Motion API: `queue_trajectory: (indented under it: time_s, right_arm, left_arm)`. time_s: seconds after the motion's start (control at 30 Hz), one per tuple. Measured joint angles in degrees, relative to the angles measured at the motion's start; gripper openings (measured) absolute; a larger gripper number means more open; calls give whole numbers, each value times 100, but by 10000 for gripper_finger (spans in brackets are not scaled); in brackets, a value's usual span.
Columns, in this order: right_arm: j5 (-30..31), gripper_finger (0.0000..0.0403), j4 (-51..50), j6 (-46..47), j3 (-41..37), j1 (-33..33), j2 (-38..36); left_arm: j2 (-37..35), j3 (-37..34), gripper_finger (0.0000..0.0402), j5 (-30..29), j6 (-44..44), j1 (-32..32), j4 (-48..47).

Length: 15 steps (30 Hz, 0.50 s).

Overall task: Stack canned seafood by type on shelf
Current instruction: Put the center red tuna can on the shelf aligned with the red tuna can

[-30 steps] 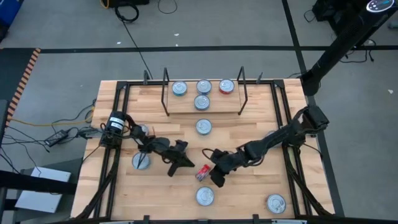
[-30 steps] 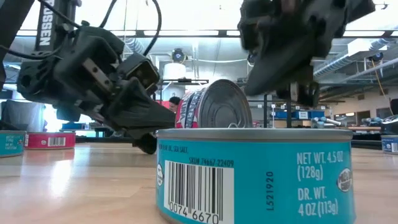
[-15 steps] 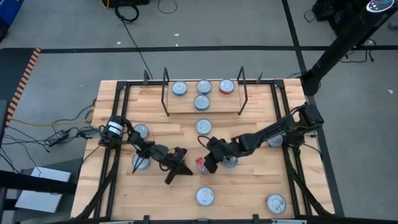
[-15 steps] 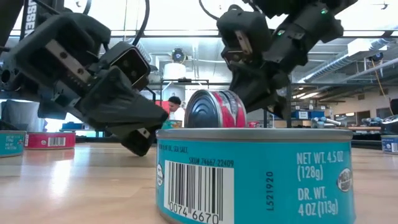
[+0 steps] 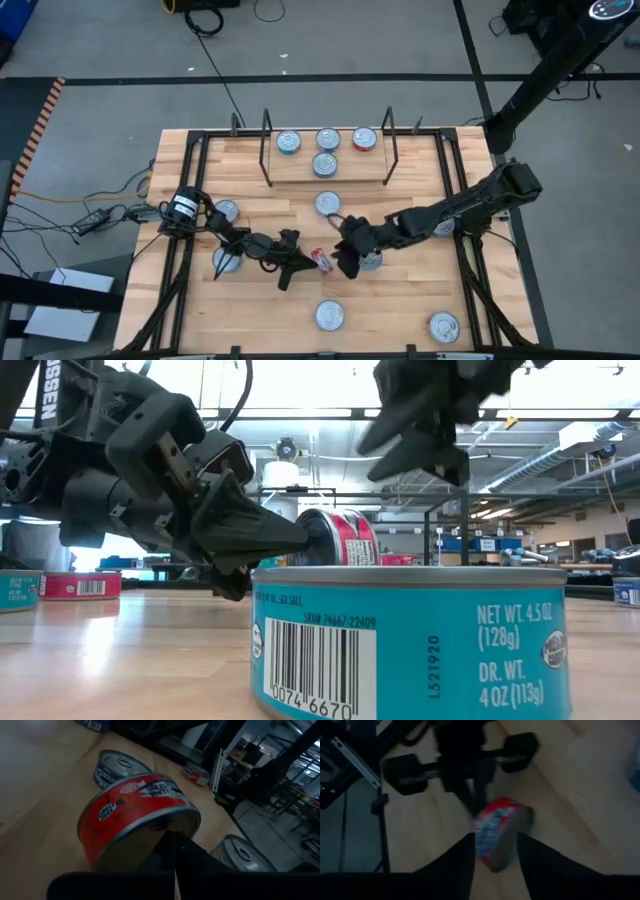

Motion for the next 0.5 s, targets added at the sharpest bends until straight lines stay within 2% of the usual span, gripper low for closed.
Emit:
queue_trajectory:
  time_s: [0.1,0.3,0.5]
  right_arm:
    - [255,185,-383,166,614,155,390]
    - [642,223,-2399,664,2311,205,1434]
    - [466,264,-3642,1077,3653,203,2302]
  left_arm:
    - [0,0,1,242,-41,9,32]
    - [0,-58,1,973,89,3,71]
    - [2,-395,1,1095,92,3,390]
